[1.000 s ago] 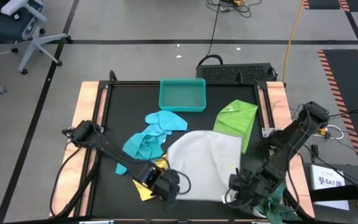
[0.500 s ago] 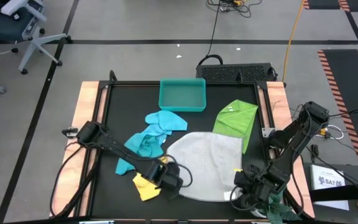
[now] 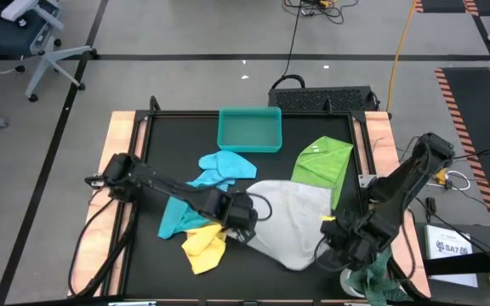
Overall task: Fold microfiber towels
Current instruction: Fold the gray microfiber towel
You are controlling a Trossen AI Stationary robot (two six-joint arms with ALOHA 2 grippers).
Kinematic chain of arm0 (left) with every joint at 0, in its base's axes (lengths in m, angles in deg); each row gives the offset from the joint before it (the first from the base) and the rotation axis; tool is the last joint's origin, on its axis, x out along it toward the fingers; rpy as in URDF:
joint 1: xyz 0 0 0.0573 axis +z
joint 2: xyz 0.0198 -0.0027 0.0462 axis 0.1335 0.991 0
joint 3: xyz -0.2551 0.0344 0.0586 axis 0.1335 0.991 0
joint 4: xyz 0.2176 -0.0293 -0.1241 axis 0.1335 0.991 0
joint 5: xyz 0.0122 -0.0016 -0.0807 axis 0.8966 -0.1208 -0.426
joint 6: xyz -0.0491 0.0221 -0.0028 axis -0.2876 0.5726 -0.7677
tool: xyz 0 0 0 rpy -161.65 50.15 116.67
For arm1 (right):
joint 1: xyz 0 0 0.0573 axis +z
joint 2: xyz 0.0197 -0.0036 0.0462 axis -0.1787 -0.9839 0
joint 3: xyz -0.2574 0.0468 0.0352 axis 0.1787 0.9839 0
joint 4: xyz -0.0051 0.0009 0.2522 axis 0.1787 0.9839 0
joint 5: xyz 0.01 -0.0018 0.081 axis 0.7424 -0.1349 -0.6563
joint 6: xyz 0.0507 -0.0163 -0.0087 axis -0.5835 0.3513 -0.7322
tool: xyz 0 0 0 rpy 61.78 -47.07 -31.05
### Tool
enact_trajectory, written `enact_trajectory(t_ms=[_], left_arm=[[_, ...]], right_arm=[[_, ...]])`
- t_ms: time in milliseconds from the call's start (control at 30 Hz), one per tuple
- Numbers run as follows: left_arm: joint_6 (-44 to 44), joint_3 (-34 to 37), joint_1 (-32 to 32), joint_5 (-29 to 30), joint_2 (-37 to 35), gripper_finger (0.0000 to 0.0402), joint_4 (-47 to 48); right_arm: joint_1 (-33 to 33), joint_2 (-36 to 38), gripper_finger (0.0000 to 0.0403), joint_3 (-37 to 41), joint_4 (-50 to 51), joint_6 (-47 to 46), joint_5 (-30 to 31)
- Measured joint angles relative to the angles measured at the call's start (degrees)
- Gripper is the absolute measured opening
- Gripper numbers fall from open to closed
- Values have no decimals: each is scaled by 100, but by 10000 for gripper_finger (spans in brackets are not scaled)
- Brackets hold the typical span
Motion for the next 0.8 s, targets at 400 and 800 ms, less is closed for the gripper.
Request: enact_trajectory(t_ms=[400, 800], left_arm=[[372, 2, 656, 289, -29, 0, 896], [988, 2, 1401, 403, -52, 0, 1001]], right_arm=[[-424, 970, 0, 200, 1535, -1, 207], [-986, 1642, 0, 1478, 1203, 79, -75]])
